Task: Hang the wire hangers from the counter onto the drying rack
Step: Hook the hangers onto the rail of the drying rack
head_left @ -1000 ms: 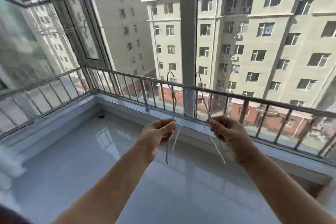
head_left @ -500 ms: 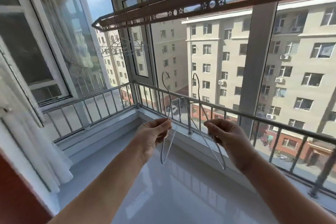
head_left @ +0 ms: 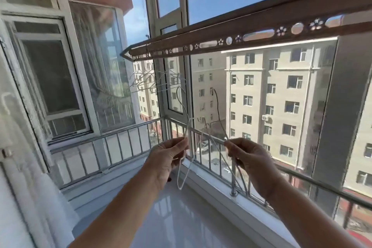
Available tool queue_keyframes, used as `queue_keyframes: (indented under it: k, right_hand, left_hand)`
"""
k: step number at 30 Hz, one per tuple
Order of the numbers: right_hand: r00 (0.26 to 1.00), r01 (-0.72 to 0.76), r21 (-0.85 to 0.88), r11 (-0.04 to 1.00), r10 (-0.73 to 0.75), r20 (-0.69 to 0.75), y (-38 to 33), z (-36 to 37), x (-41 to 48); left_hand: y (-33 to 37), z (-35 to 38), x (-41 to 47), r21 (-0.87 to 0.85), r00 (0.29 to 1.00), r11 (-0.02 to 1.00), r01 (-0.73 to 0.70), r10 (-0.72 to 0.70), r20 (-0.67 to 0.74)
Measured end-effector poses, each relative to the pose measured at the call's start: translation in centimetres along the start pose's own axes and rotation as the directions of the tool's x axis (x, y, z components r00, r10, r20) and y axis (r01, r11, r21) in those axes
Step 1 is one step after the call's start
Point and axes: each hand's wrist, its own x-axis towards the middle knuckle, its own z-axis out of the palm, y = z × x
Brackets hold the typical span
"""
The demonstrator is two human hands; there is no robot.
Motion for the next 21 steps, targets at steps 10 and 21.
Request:
queue_keyframes:
  k: [10, 21]
  right_hand:
    - [0.993, 0.101, -0.156, 0.983, -0.110, -0.047, 1.1, 2.8, 14.2]
    - [0.955, 0.193, -0.213, 0.958, -0.233, -0.183, 2.2, 8.8, 29.5]
  left_hand:
    - [4.4, -1.0, 14.5, -0.037, 0.997, 0.996, -0.079, 0.079, -0.003]
    - [11.1, -4.3, 32.2, -0.024, 0.984, 0.994, -0.103, 0.105, 0.144]
